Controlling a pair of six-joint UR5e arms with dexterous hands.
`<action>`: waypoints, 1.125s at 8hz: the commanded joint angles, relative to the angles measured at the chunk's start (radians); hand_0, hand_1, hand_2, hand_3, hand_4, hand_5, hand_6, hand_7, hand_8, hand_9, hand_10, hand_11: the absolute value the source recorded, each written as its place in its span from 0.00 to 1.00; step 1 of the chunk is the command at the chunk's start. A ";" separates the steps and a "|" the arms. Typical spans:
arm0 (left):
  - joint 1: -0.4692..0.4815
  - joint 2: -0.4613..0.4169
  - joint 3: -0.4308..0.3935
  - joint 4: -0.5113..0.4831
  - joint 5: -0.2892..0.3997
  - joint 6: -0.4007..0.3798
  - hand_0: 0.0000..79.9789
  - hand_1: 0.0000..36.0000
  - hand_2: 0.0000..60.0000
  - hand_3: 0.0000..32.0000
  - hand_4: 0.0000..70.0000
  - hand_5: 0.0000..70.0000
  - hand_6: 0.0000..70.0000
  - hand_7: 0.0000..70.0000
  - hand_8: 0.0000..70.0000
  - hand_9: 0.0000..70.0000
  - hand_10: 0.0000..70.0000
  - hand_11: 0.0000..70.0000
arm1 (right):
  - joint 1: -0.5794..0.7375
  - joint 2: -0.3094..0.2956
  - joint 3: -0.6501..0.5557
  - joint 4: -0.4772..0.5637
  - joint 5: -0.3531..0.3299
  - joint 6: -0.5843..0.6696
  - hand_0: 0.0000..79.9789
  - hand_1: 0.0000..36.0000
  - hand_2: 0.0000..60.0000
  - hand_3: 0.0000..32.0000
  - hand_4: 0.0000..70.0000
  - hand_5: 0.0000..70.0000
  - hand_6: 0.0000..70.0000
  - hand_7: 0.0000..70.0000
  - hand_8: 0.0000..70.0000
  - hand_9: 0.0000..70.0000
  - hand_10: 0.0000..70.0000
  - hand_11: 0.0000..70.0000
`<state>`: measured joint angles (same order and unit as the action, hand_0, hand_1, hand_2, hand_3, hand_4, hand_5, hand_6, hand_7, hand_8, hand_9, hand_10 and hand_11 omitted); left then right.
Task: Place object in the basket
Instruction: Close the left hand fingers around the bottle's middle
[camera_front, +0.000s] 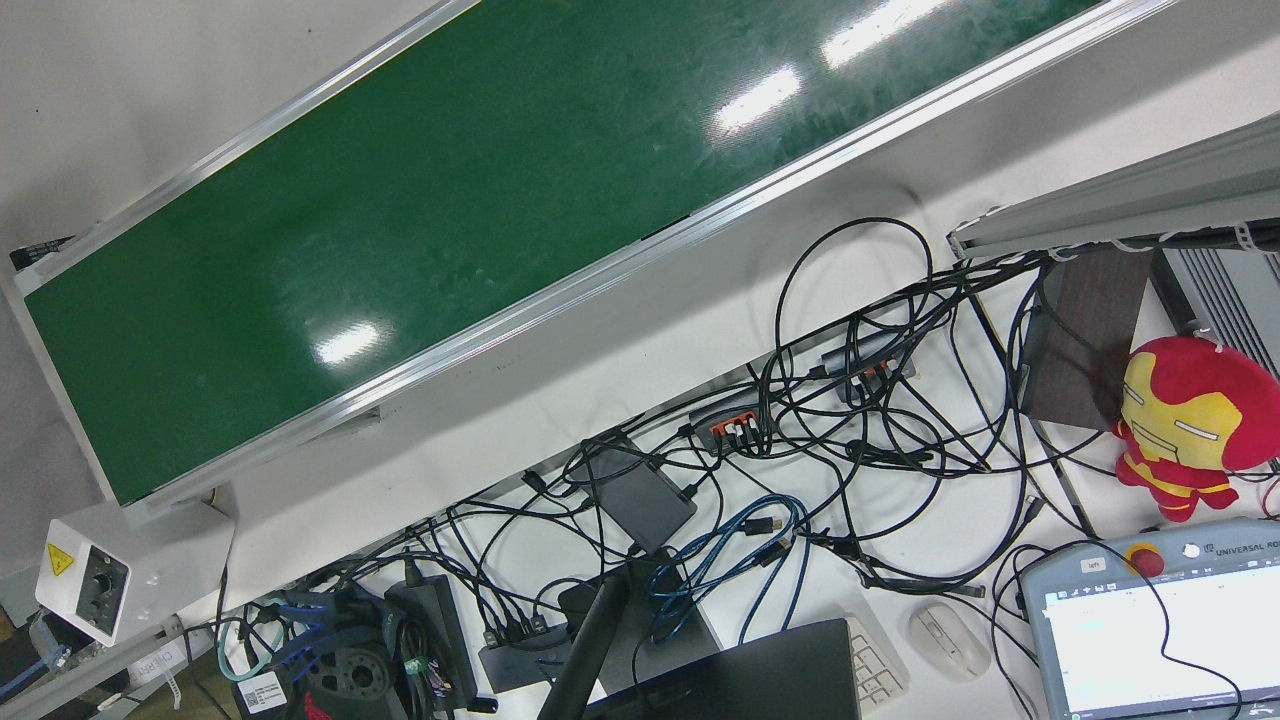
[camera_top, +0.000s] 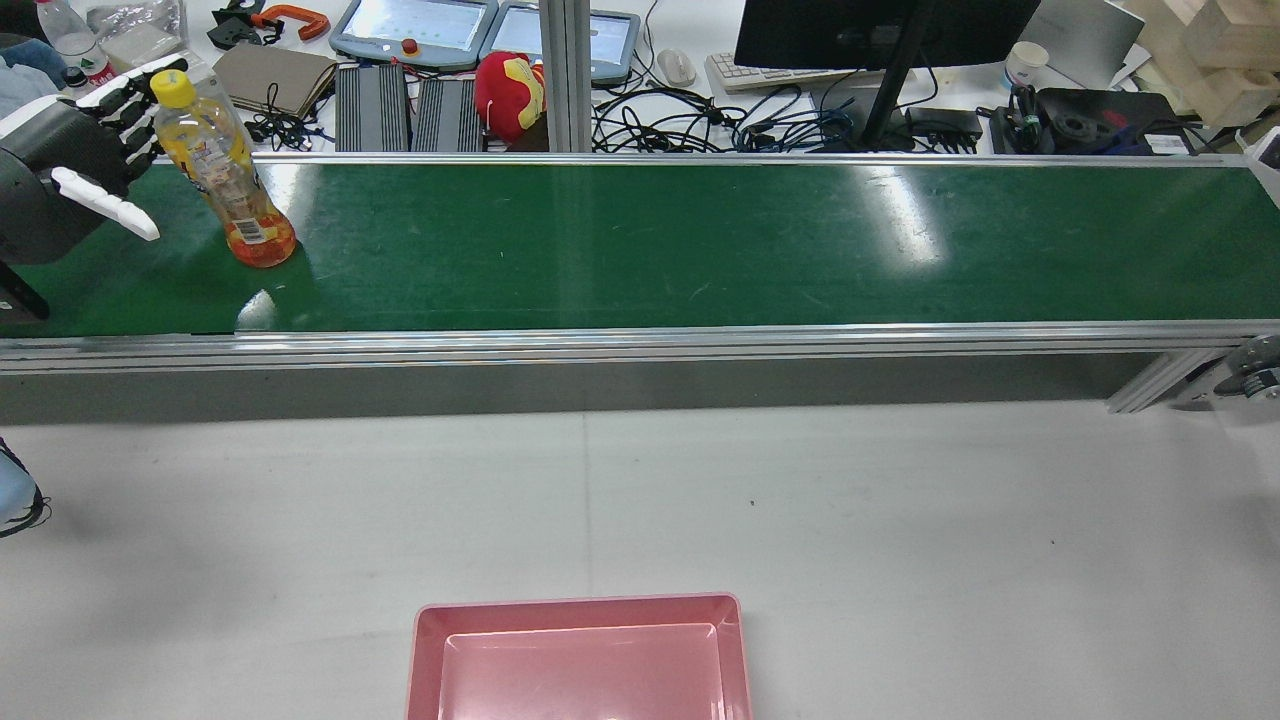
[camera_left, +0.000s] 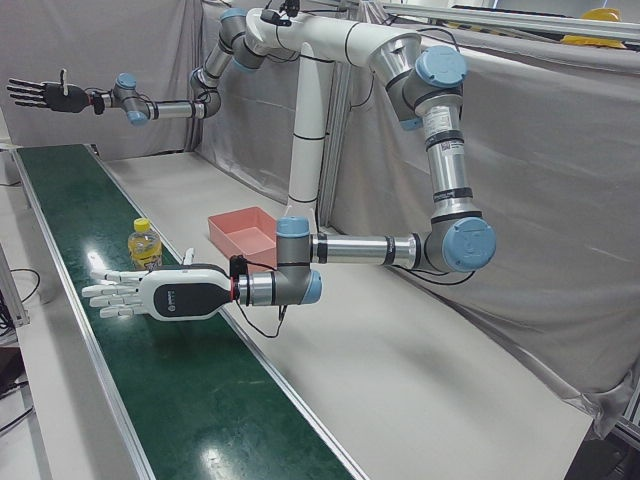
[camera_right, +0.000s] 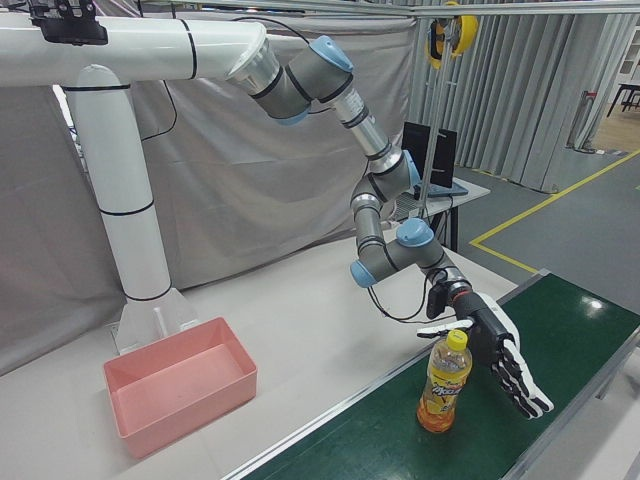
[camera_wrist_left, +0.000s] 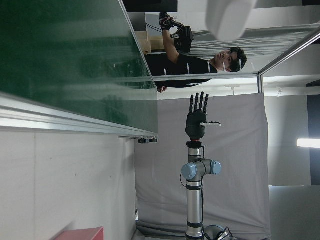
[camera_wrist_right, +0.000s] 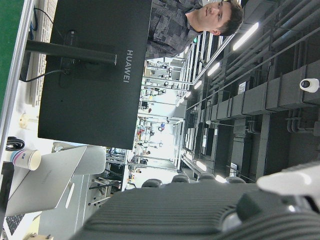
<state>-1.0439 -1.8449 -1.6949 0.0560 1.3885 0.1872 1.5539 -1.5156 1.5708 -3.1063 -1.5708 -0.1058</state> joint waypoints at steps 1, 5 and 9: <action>0.036 -0.045 0.007 0.037 -0.013 0.001 1.00 0.28 0.00 0.00 0.11 0.18 0.00 0.00 0.04 0.05 0.00 0.03 | 0.000 0.000 0.000 0.000 0.000 0.000 0.00 0.00 0.00 0.00 0.00 0.00 0.00 0.00 0.00 0.00 0.00 0.00; 0.054 -0.099 0.007 0.065 -0.016 0.000 1.00 0.28 0.00 0.00 0.12 0.19 0.00 0.00 0.04 0.05 0.00 0.03 | 0.000 0.000 0.000 0.000 0.000 0.000 0.00 0.00 0.00 0.00 0.00 0.00 0.00 0.00 0.00 0.00 0.00 0.00; 0.065 -0.103 0.004 0.076 -0.019 -0.012 1.00 0.27 0.00 0.00 0.15 0.29 0.00 0.00 0.09 0.11 0.01 0.06 | 0.000 0.000 0.000 0.000 0.000 0.000 0.00 0.00 0.00 0.00 0.00 0.00 0.00 0.00 0.00 0.00 0.00 0.00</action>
<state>-0.9799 -1.9466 -1.6879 0.1228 1.3730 0.1837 1.5539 -1.5156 1.5708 -3.1060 -1.5708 -0.1058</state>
